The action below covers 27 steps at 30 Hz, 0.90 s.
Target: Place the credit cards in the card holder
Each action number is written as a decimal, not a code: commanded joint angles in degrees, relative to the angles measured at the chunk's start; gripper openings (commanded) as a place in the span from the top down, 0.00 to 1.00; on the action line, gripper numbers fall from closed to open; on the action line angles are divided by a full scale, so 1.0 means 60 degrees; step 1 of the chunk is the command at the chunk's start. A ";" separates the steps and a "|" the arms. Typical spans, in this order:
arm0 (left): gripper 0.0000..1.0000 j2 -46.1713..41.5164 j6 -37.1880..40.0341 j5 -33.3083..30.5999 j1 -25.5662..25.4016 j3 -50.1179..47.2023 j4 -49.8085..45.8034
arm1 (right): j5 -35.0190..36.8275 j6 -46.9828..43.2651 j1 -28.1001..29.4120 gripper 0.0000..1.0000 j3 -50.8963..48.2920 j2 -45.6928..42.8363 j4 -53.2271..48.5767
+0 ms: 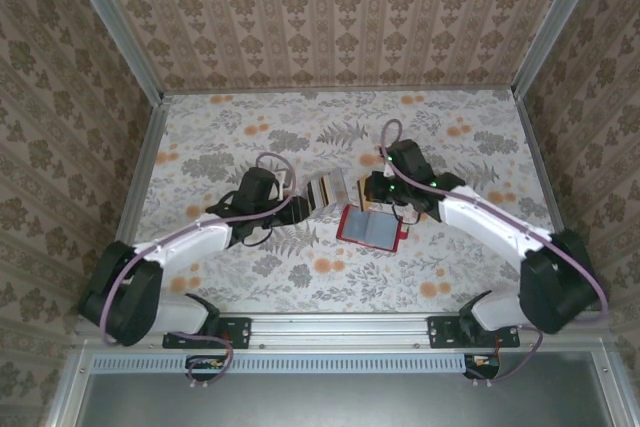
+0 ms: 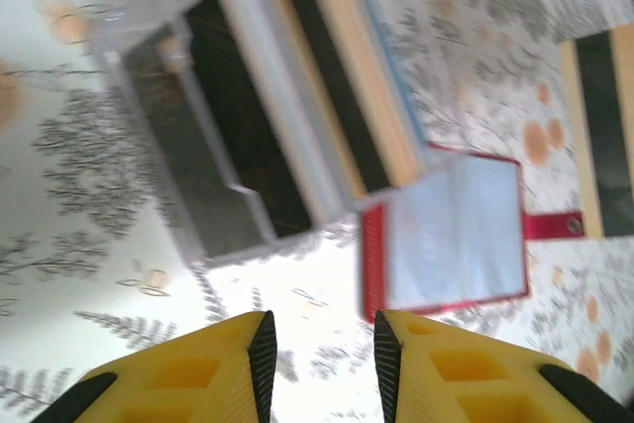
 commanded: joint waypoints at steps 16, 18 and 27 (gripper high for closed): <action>0.53 0.2657 0.0427 -0.0080 -0.2175 0.1518 -0.0033 | -0.5049 0.0582 -0.2408 1.00 -0.3168 0.0530 0.3146; 0.52 0.2908 0.0390 -0.0132 -0.2230 0.1659 -0.0005 | -0.5149 0.0590 -0.2492 1.00 -0.3272 0.0898 0.3307; 0.51 0.3752 0.0257 -0.0076 -0.2231 0.1949 0.0192 | -0.5524 0.0636 -0.2969 1.00 -0.3633 0.1721 0.4042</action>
